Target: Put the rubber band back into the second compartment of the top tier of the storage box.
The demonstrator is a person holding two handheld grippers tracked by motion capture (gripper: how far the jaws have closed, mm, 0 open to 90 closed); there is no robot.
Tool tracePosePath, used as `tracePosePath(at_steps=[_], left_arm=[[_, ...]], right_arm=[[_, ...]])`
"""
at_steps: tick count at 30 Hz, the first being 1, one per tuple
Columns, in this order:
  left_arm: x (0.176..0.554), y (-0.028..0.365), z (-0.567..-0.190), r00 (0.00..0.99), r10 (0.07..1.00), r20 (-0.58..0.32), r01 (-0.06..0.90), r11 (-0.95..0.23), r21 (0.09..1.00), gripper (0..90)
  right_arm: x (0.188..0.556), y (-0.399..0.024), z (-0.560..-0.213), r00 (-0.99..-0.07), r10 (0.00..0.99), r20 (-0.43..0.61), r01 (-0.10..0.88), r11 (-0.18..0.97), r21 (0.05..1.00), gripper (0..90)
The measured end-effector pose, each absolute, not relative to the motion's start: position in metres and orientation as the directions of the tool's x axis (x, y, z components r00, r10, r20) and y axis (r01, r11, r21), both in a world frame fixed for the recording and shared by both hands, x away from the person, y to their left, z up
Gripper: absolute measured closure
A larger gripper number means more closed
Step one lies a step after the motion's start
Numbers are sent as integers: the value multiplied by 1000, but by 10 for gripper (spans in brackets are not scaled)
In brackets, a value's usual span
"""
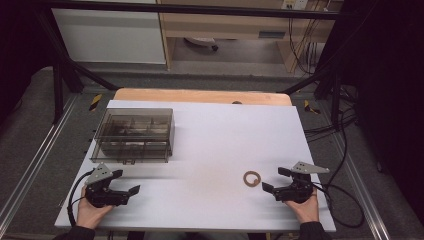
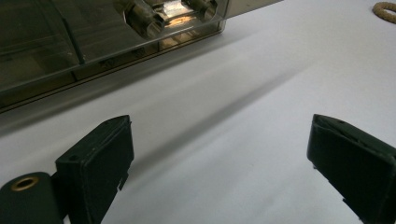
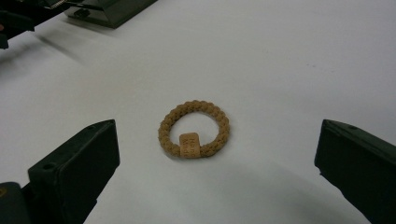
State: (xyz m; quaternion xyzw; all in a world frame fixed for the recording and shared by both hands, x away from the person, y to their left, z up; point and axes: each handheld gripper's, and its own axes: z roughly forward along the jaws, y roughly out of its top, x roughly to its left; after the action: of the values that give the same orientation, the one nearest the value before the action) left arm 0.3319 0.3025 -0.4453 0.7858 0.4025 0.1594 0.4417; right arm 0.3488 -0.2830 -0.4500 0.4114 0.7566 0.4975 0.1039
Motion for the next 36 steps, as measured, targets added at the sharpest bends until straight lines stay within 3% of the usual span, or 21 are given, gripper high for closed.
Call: tracePosePath(at_steps=[36], left_arm=[[333, 272, -444, 637, 763, -104, 504, -310, 806, 79]], right_arm=[[348, -282, -450, -650, 719, 248, 519, 182, 835, 8]])
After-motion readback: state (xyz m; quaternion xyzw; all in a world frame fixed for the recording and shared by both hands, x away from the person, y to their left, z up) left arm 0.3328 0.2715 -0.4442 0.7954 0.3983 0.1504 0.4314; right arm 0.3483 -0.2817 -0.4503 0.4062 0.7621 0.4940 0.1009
